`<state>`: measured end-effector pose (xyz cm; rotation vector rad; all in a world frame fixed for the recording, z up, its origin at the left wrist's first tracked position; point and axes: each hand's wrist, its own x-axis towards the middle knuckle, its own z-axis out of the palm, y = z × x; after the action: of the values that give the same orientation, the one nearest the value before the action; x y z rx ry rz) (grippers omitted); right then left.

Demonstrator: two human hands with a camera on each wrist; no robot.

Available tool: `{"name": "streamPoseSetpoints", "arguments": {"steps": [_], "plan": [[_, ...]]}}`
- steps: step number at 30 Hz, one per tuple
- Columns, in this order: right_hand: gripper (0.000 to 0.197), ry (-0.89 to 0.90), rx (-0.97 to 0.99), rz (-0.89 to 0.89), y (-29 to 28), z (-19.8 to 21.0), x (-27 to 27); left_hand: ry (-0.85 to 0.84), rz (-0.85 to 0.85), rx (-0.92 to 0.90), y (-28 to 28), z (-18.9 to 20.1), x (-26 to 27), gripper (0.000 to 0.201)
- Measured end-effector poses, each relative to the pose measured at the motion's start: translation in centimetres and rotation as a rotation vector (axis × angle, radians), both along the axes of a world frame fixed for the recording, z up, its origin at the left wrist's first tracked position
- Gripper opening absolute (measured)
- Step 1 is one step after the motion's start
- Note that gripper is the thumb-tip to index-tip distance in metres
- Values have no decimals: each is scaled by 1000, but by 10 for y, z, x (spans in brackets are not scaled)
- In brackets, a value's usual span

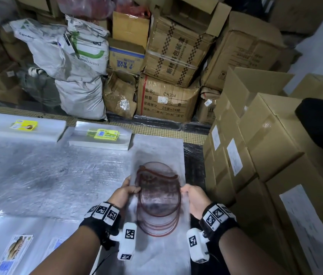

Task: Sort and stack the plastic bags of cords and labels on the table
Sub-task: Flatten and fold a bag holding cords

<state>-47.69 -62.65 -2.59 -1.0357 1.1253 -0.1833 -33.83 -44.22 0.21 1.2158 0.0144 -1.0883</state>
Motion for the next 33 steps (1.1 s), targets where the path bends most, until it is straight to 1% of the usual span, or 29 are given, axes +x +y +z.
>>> {"name": "streamPoseSetpoints", "arguments": {"steps": [3,6,8,10,12,13,15,16,18,19,21,23,24,25,26,27,28,29,30,31,33], "plan": [[24,-15,-3,74,2,4,0,-26,-5,-4,1,-2,4,68],[32,-79,-107,153,8,16,0,-102,-16,-35,-3,-3,9,71],[34,-184,-155,167,8,23,0,-148,1,-51,-7,1,12,65],[37,-224,-132,153,4,28,1,-148,10,-41,-10,5,16,51],[43,-181,-54,140,1,27,3,-155,-25,43,-10,6,19,38],[41,-147,-37,145,0,25,5,-175,-50,110,-11,4,23,34],[32,-84,-12,133,0,17,10,-224,-143,225,-11,5,24,24],[33,-54,7,104,0,13,12,-220,-164,249,-11,8,23,21],[53,-4,29,50,1,13,14,-155,-161,239,-11,10,22,20],[58,-1,33,44,3,15,15,-90,-146,193,-10,10,21,25],[58,4,22,37,3,15,14,11,-131,94,-7,9,16,47],[42,20,12,18,6,17,14,6,-118,78,-6,5,13,71],[33,22,-13,18,5,14,14,-2,-90,81,-6,2,12,77],[30,31,-52,17,4,9,15,6,-56,75,-6,-2,13,79],[36,38,-68,20,2,5,14,21,-36,59,-7,-6,12,79],[45,38,-87,35,-4,-8,14,37,-18,48,-8,-8,13,79],[48,24,-52,49,-7,-11,13,53,-3,39,-8,-10,12,78],[46,12,-11,75,-3,1,12,64,10,43,-8,-12,13,78],[44,-9,33,92,6,22,11,70,10,39,-8,-12,13,79],[48,-11,47,117,9,36,9,72,9,25,-7,-12,12,80],[55,-51,35,173,8,43,5,55,-4,-15,-6,-9,13,78]]}}
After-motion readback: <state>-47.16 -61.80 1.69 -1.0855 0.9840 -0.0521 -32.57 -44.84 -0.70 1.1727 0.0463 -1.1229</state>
